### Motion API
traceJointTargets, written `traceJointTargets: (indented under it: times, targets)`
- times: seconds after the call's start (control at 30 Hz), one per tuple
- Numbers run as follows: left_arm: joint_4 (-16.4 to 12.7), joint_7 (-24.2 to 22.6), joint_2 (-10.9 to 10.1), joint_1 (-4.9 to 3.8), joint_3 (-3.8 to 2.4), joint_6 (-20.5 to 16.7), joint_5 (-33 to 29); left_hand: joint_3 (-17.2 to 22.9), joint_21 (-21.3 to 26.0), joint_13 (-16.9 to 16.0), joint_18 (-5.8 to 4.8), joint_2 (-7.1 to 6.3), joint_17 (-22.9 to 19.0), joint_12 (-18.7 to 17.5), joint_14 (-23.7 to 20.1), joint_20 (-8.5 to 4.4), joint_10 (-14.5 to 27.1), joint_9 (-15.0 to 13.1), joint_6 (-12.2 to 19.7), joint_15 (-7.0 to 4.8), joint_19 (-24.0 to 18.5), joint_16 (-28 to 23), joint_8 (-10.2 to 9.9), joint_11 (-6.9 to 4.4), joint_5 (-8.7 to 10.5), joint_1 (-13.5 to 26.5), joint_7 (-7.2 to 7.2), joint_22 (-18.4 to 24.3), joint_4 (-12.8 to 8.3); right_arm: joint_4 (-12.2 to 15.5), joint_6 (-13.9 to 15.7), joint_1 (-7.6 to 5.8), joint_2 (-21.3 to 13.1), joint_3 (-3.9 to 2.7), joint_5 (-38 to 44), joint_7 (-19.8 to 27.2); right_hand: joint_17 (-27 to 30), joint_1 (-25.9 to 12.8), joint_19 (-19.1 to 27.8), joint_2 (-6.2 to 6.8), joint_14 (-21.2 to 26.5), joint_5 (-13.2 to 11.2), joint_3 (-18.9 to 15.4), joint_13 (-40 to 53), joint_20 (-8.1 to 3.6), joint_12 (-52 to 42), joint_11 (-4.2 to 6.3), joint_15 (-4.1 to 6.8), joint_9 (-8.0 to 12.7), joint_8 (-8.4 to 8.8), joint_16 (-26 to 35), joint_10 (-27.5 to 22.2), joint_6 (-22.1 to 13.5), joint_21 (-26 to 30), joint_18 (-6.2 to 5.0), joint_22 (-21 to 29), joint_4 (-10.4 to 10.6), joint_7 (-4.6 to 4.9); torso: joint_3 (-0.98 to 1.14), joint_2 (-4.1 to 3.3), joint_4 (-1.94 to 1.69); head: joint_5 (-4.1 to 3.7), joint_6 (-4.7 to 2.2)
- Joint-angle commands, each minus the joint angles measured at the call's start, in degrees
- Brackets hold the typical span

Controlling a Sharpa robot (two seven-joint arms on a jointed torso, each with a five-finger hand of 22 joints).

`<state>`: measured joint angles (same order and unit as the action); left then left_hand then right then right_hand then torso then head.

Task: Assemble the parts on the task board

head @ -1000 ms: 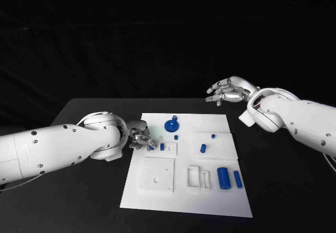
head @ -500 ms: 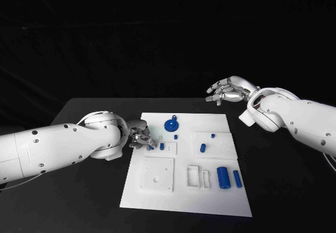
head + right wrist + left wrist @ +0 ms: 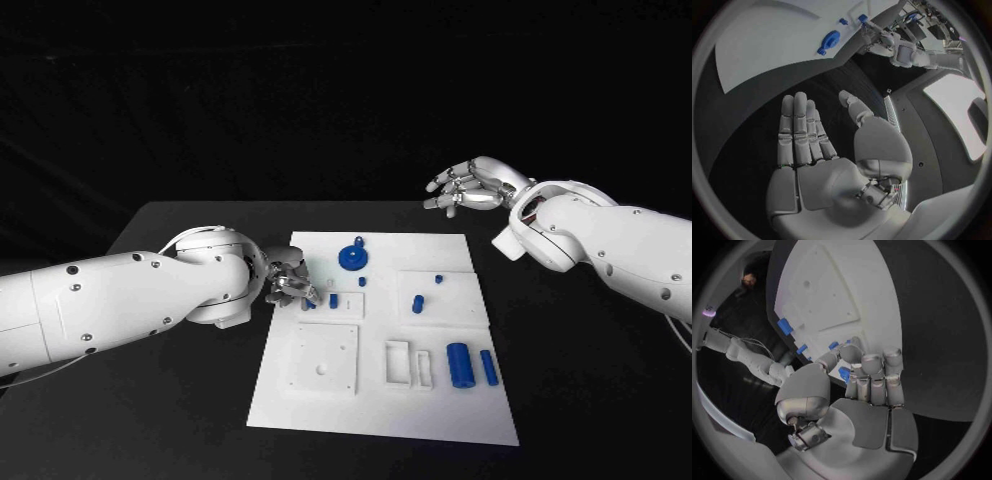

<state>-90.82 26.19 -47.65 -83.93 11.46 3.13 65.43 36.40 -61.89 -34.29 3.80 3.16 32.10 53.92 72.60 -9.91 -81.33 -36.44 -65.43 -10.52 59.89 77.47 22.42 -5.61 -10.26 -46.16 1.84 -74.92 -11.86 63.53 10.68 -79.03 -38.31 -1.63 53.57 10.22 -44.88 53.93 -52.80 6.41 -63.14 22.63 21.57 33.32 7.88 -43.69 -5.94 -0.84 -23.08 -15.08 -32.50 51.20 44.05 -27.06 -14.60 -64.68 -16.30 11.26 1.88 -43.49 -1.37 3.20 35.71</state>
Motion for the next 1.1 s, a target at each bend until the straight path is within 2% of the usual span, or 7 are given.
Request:
traceJointTargets:
  times: [0.03, 0.33, 0.83, 1.1]
  targets:
    - [0.2, 2.3, 0.0, 0.71, 0.66, 3.9, 1.0, 0.3, -0.3, -0.1, 1.09, 0.85, 0.1, 0.2, 0.4, -5.6, 0.4, 0.1, -2.9, -0.69, 0.5, 0.3, -0.2, -0.8, -0.42, -0.1, -1.88, -0.5, -0.1, 0.1, -0.6, 0.05, 0.0, -0.02, -0.1, 0.4, -0.1, -0.2, -0.1, -0.38, -0.1, 0.3, -0.2, -0.1, 0.18, -0.2, 0.1, -0.42, 0.1, -0.21, 0.3, -0.5, -0.2, 0.2, -0.4, -0.1, 0.0, 0.72, -0.02, 0.01, 0.0, -0.04, 0.03]
    - [0.2, 2.2, 0.1, 0.72, 0.66, 3.1, 1.0, 0.1, -0.5, -0.4, 1.08, 1.27, 0.3, 0.8, 0.4, -5.58, 0.4, 0.0, -3.1, -0.73, 0.4, 0.8, 0.0, -0.87, -1.2, 0.6, -1.96, -0.7, -0.3, 0.1, -0.6, 0.11, 0.0, -0.02, -0.1, 0.5, -0.1, -0.2, -0.1, -0.39, -0.1, 0.3, -0.2, -0.1, 0.18, -0.2, 0.1, -0.41, 0.1, -0.22, 0.4, -0.5, -0.2, 0.3, -0.4, -0.1, 0.0, 0.72, -0.02, -0.01, -0.05, -0.06, -0.01]
    - [-1.1, -0.5, -1.1, 0.85, 0.66, -5.3, 1.4, 0.1, -0.8, -0.5, 1.21, 1.23, 0.4, 1.2, 0.5, -5.68, 0.4, 0.0, -3.3, -0.93, 0.7, 1.2, 0.2, -0.99, -0.6, 1.1, -2.07, -0.7, -0.1, 0.0, -0.6, 0.17, 0.0, -0.02, -0.1, 0.5, -0.2, -0.3, -0.1, -0.42, -0.2, 0.3, -0.2, -0.1, 0.18, -0.3, 0.1, -0.41, 0.1, -0.23, 0.4, -0.5, -0.2, 0.3, -0.4, -0.1, 0.0, 0.72, -0.05, 0.0, -0.04, -0.12, -0.01]
    - [-1.4, -0.4, -1.2, 1.03, 0.66, -5.3, 1.3, 0.2, -1.1, -0.7, 1.38, 1.13, 0.4, 1.6, 0.8, -5.82, 0.3, -0.1, -3.5, -1.22, 1.0, 1.6, 0.3, -1.14, -0.36, 1.2, -2.21, -0.8, 0.1, 0.0, -0.6, 0.18, -0.1, -0.02, -0.1, 0.5, -0.2, -0.3, -0.1, -0.43, -0.2, 0.3, -0.2, -0.1, 0.18, -0.3, 0.1, -0.41, 0.1, -0.23, 0.4, -0.5, -0.2, 0.3, -0.4, -0.1, 0.0, 0.72, -0.07, 0.01, -0.07, -0.06, 0.06]
